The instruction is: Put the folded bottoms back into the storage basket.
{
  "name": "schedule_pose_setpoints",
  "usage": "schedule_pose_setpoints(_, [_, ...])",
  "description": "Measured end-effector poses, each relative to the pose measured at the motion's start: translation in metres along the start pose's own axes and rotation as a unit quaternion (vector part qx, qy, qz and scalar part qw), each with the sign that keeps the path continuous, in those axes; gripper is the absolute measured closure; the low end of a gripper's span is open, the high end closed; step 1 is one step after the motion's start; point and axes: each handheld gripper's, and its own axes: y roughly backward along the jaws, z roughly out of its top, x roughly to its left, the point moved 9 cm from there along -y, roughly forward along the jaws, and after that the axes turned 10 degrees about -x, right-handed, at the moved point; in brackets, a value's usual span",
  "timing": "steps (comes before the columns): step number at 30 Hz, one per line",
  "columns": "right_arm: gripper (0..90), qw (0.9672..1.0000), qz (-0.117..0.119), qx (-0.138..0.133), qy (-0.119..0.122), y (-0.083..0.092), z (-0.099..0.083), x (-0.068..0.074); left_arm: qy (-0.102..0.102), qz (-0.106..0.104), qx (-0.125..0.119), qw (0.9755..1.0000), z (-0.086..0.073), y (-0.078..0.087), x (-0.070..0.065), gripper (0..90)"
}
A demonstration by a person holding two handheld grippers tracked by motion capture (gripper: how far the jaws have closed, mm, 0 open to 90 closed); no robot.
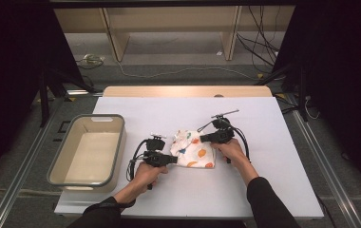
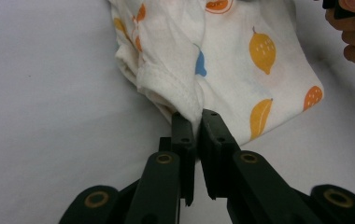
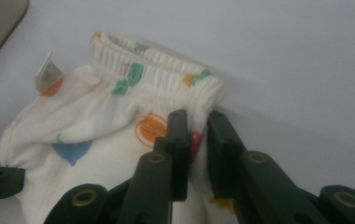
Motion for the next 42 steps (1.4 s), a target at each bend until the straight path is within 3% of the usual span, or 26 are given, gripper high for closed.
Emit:
schedule_pose_setpoints(7, [81.8, 0.9999, 0.007, -0.013, 0.000, 0.004, 0.005, 0.003, -0.014, -0.011, -0.002, 0.9998, 0.002, 0.003, -0.006, 84.9])
schedule_pose_setpoints(10, [82.0, 0.9998, 0.008, -0.018, 0.005, 0.006, 0.007, 0.005, -0.011, -0.013, -0.007, 0.9998, 0.004, 0.004, -0.009, 84.9])
schedule_pose_setpoints(18, [82.2, 0.9994, 0.011, -0.030, 0.011, 0.011, 0.013, 0.010, -0.015, -0.022, -0.014, 0.9995, 0.009, 0.010, -0.011, 84.9])
schedule_pose_setpoints(22, [82.2, 0.9990, 0.016, -0.039, 0.015, 0.014, 0.018, 0.014, -0.028, -0.023, -0.021, 0.9991, 0.014, 0.015, -0.013, 84.9])
schedule_pose_setpoints(42, [82.1, 0.9976, 0.025, -0.062, 0.014, 0.023, 0.029, 0.022, -0.040, -0.033, -0.033, 0.9981, 0.024, 0.029, -0.015, 84.8])
